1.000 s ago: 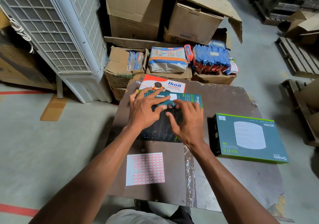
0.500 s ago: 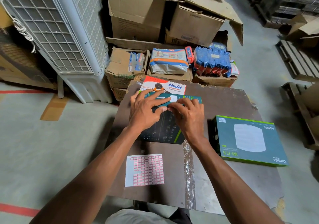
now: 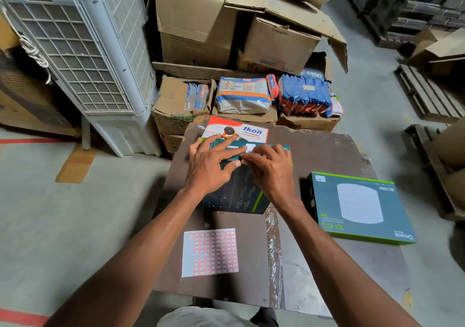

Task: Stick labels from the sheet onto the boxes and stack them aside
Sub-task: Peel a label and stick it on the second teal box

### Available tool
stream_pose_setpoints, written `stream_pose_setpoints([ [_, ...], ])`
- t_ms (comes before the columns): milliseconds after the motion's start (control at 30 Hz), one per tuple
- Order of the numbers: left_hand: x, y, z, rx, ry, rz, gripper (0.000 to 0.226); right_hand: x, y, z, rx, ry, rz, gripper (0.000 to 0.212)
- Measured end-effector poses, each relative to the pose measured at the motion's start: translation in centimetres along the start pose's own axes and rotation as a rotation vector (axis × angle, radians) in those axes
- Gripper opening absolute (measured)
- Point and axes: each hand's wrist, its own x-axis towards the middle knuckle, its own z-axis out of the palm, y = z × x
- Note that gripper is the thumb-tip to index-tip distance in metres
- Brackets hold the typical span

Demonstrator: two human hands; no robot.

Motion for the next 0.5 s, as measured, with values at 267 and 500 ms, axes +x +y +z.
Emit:
stream_pose_setpoints([
  [267, -0.1, -0.2, -0.3, 0.047, -0.003, 0.031, 0.050, -1.2, 0.8, -0.7, -0.033, -0.015, -0.032, 0.045],
  [500, 0.2, 0.5, 0.2, 0.073, 0.057, 0.001, 0.048, -1.2, 0.0, -1.6, -0.016, -0.122, -0.004, 0.052],
])
